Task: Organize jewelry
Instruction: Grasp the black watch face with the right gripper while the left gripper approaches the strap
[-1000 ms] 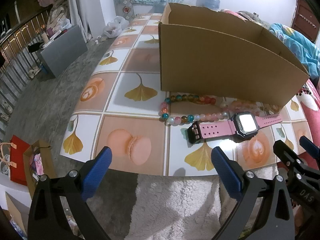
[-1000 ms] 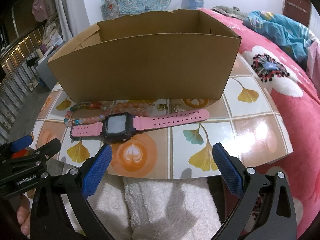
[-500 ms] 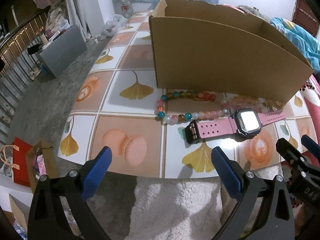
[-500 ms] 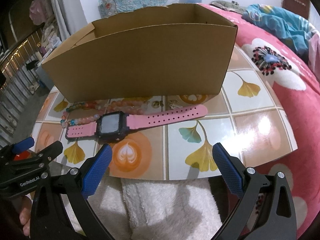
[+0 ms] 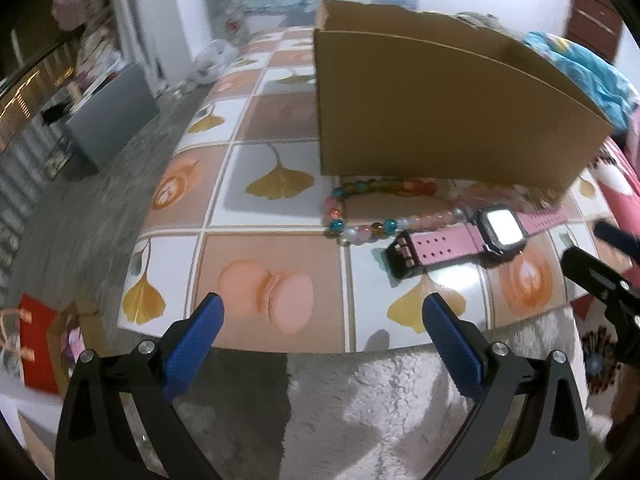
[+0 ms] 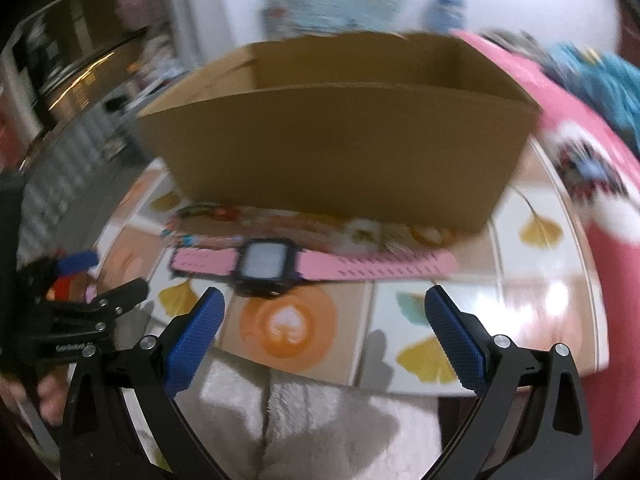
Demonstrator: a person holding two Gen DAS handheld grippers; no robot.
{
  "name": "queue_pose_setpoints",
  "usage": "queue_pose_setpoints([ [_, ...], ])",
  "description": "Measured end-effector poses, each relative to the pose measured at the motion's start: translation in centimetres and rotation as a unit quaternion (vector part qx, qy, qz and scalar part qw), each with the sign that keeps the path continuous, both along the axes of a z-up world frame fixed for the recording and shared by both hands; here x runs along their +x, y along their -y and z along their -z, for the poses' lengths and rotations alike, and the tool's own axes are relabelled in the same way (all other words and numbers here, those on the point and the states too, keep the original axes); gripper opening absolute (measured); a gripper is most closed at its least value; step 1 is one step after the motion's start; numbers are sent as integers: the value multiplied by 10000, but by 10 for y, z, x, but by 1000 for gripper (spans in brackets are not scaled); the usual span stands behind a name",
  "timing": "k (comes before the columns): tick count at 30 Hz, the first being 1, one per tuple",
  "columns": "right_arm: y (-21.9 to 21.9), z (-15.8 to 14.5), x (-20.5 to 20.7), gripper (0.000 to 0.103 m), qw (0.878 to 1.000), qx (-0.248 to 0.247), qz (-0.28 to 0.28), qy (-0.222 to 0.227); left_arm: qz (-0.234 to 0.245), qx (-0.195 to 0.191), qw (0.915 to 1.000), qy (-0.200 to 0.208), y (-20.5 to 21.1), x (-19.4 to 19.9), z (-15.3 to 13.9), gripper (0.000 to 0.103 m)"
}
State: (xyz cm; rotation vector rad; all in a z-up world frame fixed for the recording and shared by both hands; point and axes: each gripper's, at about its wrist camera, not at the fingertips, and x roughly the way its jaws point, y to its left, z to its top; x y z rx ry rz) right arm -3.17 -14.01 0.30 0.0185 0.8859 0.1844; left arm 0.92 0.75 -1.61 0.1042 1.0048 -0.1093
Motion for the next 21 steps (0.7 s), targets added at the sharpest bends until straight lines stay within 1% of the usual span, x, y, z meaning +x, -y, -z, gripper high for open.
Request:
queue_pose_setpoints([
  [1, -5, -1, 2, 95, 9997, -44, -227, 62, 83, -36, 9999, 77, 0, -1, -1, 97],
  [2, -9, -2, 3, 94, 9990, -68, -432, 101, 289, -226, 9991, 195, -1, -3, -2, 97],
  [3, -15, -2, 6, 90, 9973, -107, -713, 130, 393, -393, 9982, 238, -3, -6, -4, 97],
  [5, -24, -1, 11, 86, 9926, -205, -1184, 166, 489, -707, 9958, 312, -6, -6, -5, 97],
  [6, -28, -1, 13, 83, 9905, -270, -1334, 175, 498, -860, 9945, 320, -7, -6, -5, 97],
  [8, -33, 1, 19, 78, 9857, -345, -1641, 163, 461, -1011, 9937, 175, -9, -1, -4, 97],
  [9, -35, 3, 23, 78, 9831, -381, -1787, 127, 463, -1117, 9927, 38, -8, 3, -1, 97],
  [11, -40, 5, 30, 76, 9771, -494, -2068, 83, 430, -1321, 9903, -68, -9, 5, 1, 97],
  [13, -46, 8, 34, 74, 9711, -663, -2293, 62, 343, -1541, 9874, 68, -11, 3, -2, 97],
  [14, -50, 11, 36, 74, 9664, -785, -2447, 43, 348, -1588, 9866, 117, -12, 3, -3, 97],
  [15, -53, 14, 37, 73, 9618, -914, -2580, 18, 376, -1602, 9862, 197, -13, 3, -4, 97],
  [17, -57, 20, 39, 72, 9556, -1146, -2714, -38, 418, -1450, 9880, 336, -10, 0, -6, 97],
  [19, -59, 26, 42, 67, 9496, -1295, -2849, -147, 494, -1139, 9909, 513, -6, -3, -8, 97],
  [20, -60, 29, 43, 64, 9464, -1354, -2923, -219, 551, -1034, 9914, 580, -4, -5, -9, 93],
  [21, -61, 30, 43, 64, 9443, -1403, -2970, -196, 629, -891, 9919, 650, -1, -7, -8, 89],
])
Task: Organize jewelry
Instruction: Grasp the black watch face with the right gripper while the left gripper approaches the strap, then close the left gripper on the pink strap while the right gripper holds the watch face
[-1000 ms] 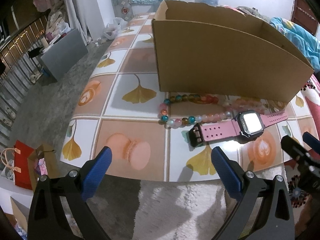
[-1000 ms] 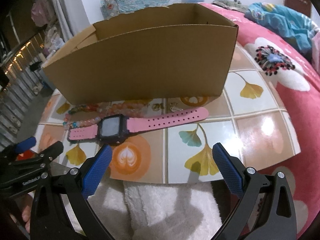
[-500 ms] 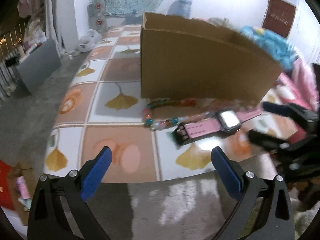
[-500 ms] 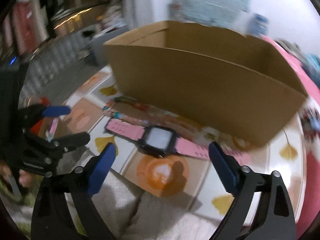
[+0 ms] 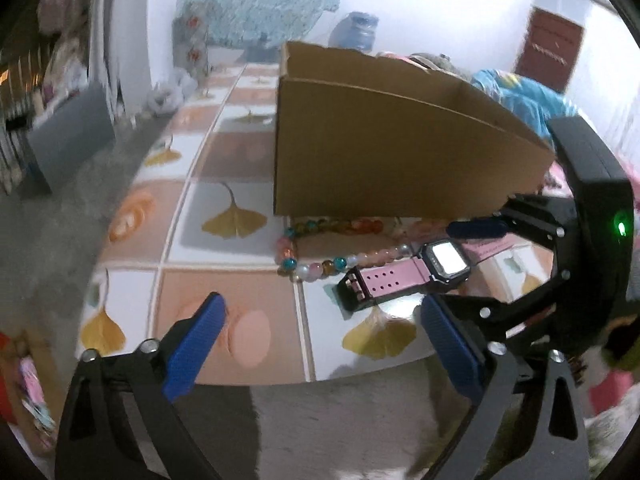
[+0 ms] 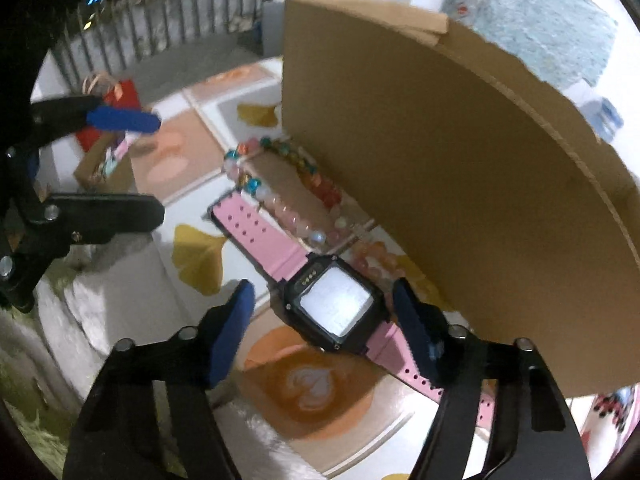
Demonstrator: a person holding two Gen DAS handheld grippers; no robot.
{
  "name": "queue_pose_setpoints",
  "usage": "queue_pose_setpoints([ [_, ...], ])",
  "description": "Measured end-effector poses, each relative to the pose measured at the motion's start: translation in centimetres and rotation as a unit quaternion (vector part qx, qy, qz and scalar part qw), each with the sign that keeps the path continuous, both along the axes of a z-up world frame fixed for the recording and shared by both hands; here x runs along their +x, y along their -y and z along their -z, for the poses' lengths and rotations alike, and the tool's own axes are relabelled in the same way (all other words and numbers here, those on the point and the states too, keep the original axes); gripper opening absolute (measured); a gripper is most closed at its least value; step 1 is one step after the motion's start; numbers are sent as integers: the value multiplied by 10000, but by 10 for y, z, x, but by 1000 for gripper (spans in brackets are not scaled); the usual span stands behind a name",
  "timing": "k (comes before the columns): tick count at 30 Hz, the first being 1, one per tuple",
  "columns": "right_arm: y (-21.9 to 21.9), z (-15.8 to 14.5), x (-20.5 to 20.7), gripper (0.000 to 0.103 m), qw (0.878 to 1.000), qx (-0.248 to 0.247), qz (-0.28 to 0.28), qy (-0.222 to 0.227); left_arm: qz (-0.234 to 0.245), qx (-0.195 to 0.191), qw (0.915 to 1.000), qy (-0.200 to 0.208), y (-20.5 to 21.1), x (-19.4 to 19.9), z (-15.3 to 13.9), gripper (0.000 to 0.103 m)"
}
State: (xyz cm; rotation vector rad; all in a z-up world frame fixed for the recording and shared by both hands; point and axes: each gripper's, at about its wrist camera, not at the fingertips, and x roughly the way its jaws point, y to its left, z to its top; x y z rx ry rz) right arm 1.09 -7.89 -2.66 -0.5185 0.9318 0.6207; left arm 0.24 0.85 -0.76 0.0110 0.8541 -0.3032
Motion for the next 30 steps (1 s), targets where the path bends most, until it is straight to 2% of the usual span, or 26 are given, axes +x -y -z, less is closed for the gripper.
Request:
queue_pose_setpoints([
  [1, -1, 0, -1, 63, 10000, -29, -76, 12, 73, 90, 9999, 46, 3, -1, 0, 87],
  [3, -2, 0, 1, 59, 9999, -42, -149, -71, 230, 302, 9992, 128, 9, -2, 2, 75],
  [5, 0, 0, 2, 51, 9998, -84, -174, -89, 426, 552, 9972, 255, 16, -5, 3, 68],
  [8, -4, -1, 11, 51, 9993, 18, -143, -333, 716, 847, 9928, 464, 28, -10, 3, 60],
  [13, 11, -6, 21, 50, 9959, 384, -37, -824, 1212, 1374, 9799, 788, 49, -20, 6, 57],
  [16, 17, -7, 26, 50, 9905, 668, 10, -1204, 1552, 1729, 9674, 1005, 62, -26, 9, 57],
  [17, 21, -7, 29, 50, 9872, 793, 19, -1382, 1702, 1892, 9614, 1043, 68, -28, 13, 57],
  [20, 27, -6, 34, 50, 9800, 1023, 45, -1708, 1882, 2170, 9516, 1097, 79, -30, 20, 53],
  [22, 33, -4, 39, 50, 9720, 1242, 89, -1994, 1918, 2251, 9486, 1125, 84, -30, 22, 51],
  [25, 44, -2, 45, 51, 9586, 1573, 122, -2371, 1978, 2315, 9460, 1113, 91, -26, 25, 39],
  [27, 48, -2, 47, 51, 9535, 1723, 144, -2467, 1959, 2360, 9452, 1123, 94, -23, 26, 24],
  [29, 50, -3, 45, 51, 9543, 1726, 142, -2436, 1882, 2337, 9477, 1085, 95, -18, 27, 13],
  [30, 51, -3, 43, 53, 9549, 1724, 195, -2409, 1842, 2253, 9512, 1028, 93, -14, 25, 11],
])
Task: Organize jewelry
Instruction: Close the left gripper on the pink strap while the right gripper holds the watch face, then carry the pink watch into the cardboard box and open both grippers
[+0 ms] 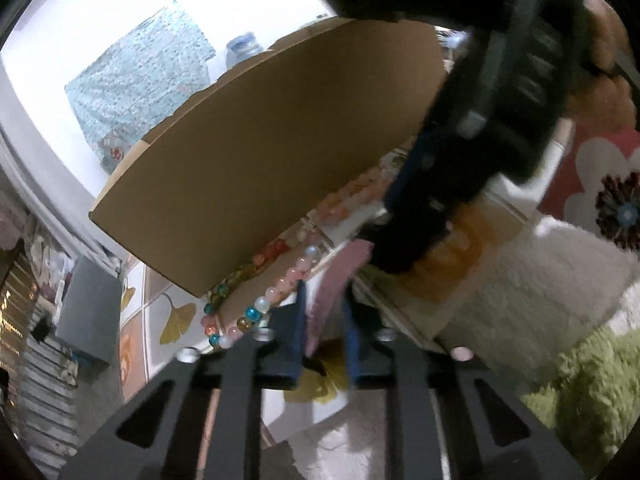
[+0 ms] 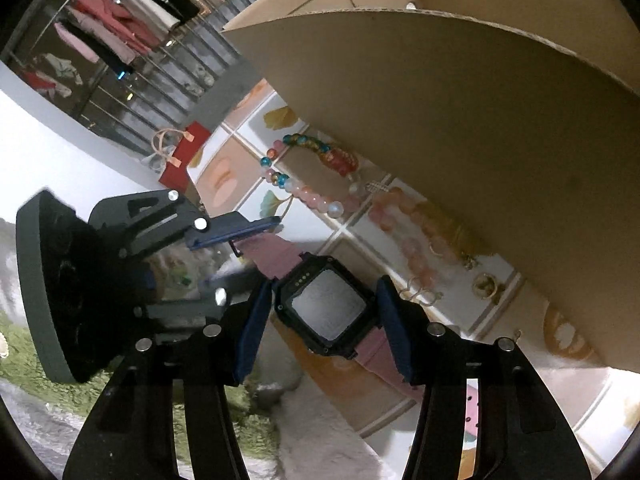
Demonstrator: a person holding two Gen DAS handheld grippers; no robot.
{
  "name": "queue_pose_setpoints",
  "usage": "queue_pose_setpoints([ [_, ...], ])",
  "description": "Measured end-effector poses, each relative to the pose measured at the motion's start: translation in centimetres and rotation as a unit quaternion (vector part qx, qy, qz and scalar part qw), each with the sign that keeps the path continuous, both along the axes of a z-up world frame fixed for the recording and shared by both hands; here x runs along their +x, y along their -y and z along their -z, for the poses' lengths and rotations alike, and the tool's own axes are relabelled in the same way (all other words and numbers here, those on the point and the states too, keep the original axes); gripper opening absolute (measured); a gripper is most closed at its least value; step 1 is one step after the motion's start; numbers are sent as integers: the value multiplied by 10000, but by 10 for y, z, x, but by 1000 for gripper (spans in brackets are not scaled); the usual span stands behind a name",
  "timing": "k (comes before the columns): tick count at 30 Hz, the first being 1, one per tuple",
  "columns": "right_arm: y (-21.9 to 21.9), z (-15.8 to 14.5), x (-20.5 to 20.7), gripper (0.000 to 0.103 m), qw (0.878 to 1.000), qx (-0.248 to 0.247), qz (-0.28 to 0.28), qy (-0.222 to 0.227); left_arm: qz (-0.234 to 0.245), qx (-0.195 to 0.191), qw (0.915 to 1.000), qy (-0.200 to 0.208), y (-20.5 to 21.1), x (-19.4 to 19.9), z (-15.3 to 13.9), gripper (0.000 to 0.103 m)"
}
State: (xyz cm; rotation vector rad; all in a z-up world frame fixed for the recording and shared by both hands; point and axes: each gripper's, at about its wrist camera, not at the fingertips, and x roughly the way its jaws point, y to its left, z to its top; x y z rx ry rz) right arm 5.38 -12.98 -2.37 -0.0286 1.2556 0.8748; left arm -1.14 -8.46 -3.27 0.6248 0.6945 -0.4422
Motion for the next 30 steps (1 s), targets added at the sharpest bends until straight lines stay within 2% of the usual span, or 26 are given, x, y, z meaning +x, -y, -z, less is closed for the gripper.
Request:
queue_pose_setpoints([
  [4, 10, -3, -10, 58, 9993, -28, 312, 187, -198, -652, 9956, -639, -14, 18, -9, 11],
  [8, 21, -6, -29, 58, 9953, -259, 675, 647, -413, -1091, 9870, -1106, -27, 37, -13, 10],
  [10, 26, -6, -38, 58, 9911, -486, 823, 926, -528, -1297, 9801, -1408, -32, 46, -10, 8],
  [12, 25, -3, -45, 48, 9849, -794, 905, 1241, -628, -1509, 9720, -1690, -37, 54, -7, 6],
  [13, 25, -3, -47, 47, 9827, -882, 911, 1354, -642, -1562, 9702, -1735, -38, 56, -7, 6],
  [17, 22, 1, -55, 33, 9686, -1364, 904, 1871, -638, -1427, 9737, -1660, -33, 57, -5, 5],
  [18, 24, 3, -55, 24, 9657, -1419, 948, 1959, -651, -1406, 9743, -1637, -30, 53, -5, 5],
  [21, 34, 0, -53, 6, 9622, -1365, 1166, 2046, -706, -1366, 9753, -1584, -25, 53, -6, 4],
  [24, 41, -13, -54, 1, 9595, -1224, 1286, 2185, -674, -1497, 9754, -1471, -32, 49, -17, 3],
  [27, 44, -29, -54, 1, 9560, -1146, 1309, 2362, -630, -1490, 9792, -1228, -30, 44, -35, 3],
  [30, 51, -49, -52, 1, 9547, -1006, 1339, 2459, -616, -1711, 9763, -1173, -35, 43, -59, 3],
])
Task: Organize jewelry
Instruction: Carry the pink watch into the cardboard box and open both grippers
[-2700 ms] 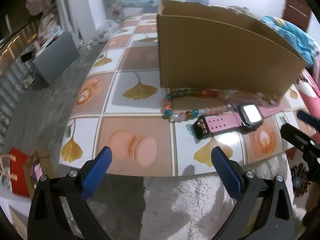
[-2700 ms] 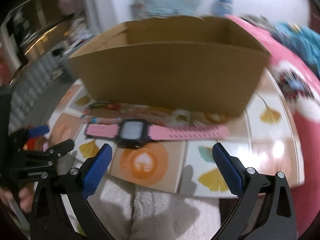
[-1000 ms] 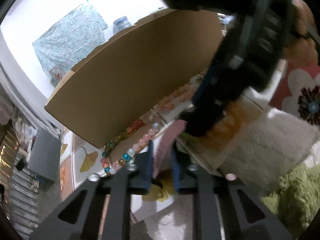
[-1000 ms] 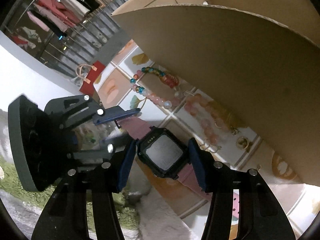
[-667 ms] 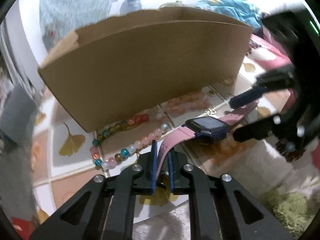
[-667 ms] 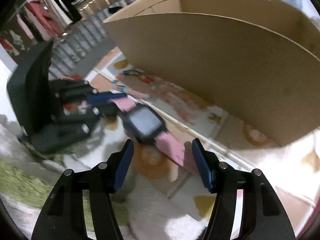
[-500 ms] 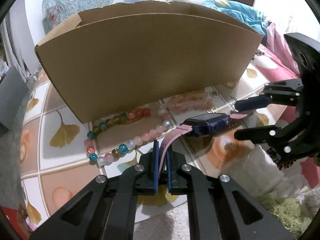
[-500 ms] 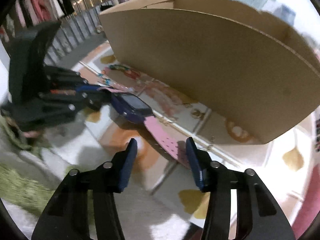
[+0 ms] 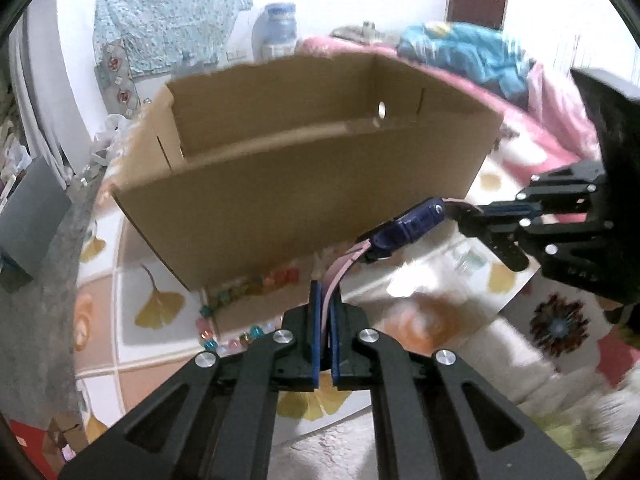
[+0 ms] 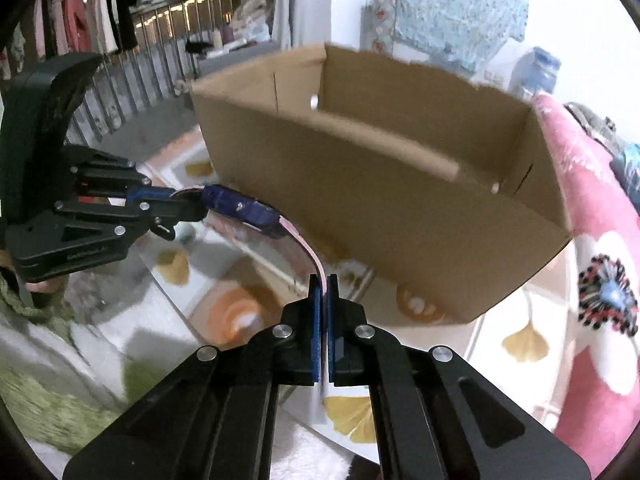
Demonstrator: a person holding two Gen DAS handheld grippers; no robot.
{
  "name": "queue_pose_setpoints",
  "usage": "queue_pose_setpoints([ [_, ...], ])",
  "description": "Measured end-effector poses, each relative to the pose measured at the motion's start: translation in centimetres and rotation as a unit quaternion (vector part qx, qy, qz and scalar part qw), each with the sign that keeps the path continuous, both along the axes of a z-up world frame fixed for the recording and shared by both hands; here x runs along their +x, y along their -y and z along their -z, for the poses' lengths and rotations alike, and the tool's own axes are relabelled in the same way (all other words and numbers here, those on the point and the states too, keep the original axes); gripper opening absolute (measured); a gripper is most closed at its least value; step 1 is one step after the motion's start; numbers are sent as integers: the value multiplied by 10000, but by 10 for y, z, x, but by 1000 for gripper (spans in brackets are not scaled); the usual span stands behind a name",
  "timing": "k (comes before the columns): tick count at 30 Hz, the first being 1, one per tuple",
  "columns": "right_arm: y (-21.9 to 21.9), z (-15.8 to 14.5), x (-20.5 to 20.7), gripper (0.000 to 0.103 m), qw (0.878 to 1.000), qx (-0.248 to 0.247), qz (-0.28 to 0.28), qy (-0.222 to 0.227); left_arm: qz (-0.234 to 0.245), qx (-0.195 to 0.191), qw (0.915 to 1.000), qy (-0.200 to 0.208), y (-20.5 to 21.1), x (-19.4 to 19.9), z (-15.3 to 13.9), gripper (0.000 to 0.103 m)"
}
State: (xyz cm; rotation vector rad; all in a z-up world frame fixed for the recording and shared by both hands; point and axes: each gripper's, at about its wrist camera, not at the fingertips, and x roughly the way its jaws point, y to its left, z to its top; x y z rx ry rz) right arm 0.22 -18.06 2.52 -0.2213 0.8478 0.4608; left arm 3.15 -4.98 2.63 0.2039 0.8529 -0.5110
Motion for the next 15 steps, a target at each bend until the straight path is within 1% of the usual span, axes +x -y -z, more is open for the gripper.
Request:
queue_pose_setpoints([
  [2, 7, -17, -3, 1, 9999, 101, -33, 70, 11, -133, 9999, 51, -5, 0, -18, 3],
  [4, 13, -43, 0, 1, 9994, 280, -104, 155, 57, -292, 9994, 152, -11, 1, -43, 3],
  [5, 12, -51, 3, 1, 9993, 312, -122, 178, 81, -349, 9993, 144, -12, 4, -51, 3],
  [6, 16, -65, 9, 1, 9989, 400, -137, 185, 111, -493, 9987, 97, -16, 12, -65, 3],
  [8, 14, -82, 24, 1, 9978, 636, -161, 78, 130, -705, 9974, -24, -19, 30, -83, 3],
  [9, 17, -90, 38, 1, 9968, 784, -167, -56, 127, -770, 9969, -119, -19, 41, -88, 3],
  [11, 15, -97, 67, 1, 9941, 988, -169, -403, 78, -876, 9952, -435, -24, 68, -96, 3],
  [12, 18, -97, 91, 1, 9922, 1044, -148, -670, 64, -894, 9942, -598, -23, 86, -97, 3],
  [13, 14, -93, 108, 1, 9911, 1020, -121, -844, 25, -824, 9941, -698, -18, 102, -96, 3],
  [14, 13, -87, 127, 1, 9886, 1004, -97, -1119, -23, -693, 9941, -839, -14, 120, -91, 3],
  [15, 7, -78, 142, 1, 9858, 1008, -50, -1345, -49, -593, 9928, -1036, -10, 138, -83, 3],
])
